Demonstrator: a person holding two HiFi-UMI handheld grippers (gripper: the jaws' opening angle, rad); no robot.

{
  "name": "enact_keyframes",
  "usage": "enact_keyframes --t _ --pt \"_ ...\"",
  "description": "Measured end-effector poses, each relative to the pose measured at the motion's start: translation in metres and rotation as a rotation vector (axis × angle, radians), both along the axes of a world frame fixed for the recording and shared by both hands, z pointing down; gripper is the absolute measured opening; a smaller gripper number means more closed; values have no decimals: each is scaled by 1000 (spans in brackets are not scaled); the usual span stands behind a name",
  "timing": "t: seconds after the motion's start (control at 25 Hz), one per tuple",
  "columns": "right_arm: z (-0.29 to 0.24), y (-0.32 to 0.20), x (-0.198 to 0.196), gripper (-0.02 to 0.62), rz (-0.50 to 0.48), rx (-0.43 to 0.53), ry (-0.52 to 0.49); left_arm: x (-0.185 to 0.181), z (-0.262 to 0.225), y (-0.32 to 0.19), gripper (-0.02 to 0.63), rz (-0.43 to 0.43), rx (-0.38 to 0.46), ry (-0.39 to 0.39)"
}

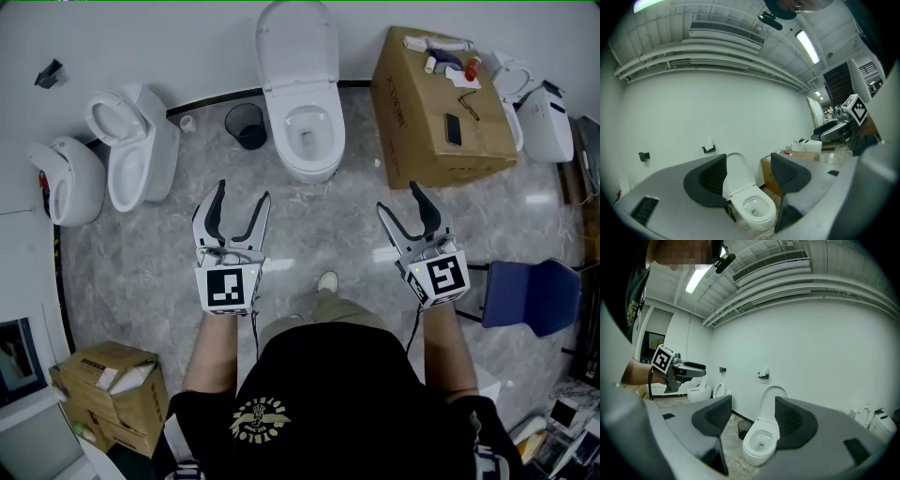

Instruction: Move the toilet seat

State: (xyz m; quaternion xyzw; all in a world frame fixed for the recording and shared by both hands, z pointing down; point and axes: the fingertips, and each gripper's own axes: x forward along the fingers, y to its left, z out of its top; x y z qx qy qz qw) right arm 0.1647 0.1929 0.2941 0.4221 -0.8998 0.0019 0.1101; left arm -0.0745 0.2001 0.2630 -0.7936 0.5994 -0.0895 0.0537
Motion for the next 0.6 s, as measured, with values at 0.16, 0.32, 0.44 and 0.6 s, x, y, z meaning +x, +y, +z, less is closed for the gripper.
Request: enact_keyframes --t 0.16,0.32,0.44,0.6 --pt "-3 -21 7 276 -14 4 -7 3 -7 -15 287 -23 5 -24" --pt "1 -34 8 276 -27 -1 -7 1 -5 -21 287 -57 6 -24" --pt "2 -40 6 276 -41 -6 -8 2 -4 -22 288 -61 13 -24" --pt "3 -43 3 276 -54 -13 -7 2 -6 -23 287 -68 15 -19"
